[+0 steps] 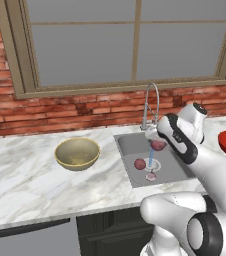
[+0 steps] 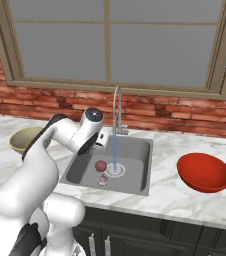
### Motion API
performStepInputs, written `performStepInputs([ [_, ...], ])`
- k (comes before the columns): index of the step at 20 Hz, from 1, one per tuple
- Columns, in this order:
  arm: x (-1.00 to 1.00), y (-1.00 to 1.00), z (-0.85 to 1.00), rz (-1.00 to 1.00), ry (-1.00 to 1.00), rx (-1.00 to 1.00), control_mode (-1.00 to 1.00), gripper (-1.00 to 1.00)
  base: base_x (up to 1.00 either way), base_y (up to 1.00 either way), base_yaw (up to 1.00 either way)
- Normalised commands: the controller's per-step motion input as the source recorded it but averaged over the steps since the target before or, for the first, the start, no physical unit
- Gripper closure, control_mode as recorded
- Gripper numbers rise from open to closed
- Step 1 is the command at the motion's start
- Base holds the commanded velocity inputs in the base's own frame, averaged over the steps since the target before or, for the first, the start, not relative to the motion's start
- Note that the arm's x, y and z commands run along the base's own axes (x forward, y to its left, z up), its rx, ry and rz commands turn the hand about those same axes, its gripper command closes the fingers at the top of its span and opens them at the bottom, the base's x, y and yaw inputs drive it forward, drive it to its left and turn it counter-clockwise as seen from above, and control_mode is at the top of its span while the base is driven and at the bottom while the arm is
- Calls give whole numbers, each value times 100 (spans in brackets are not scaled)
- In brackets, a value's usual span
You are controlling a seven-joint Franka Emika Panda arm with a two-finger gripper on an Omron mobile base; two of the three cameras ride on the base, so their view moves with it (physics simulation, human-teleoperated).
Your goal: Pick the onions from the sink and place them in one bowl. Place the garlic in the other bowl. Then turn off the sink faucet.
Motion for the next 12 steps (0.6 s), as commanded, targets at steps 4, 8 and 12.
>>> performStepInputs([
  [4, -11, 43, 18, 3, 0, -7, -100, 100, 0, 0, 0],
  [8, -9, 50, 12, 1, 0, -11, -100, 100, 0, 0, 0],
  [12, -2, 54, 1, 5, 0, -9, -100, 100, 0, 0, 0],
])
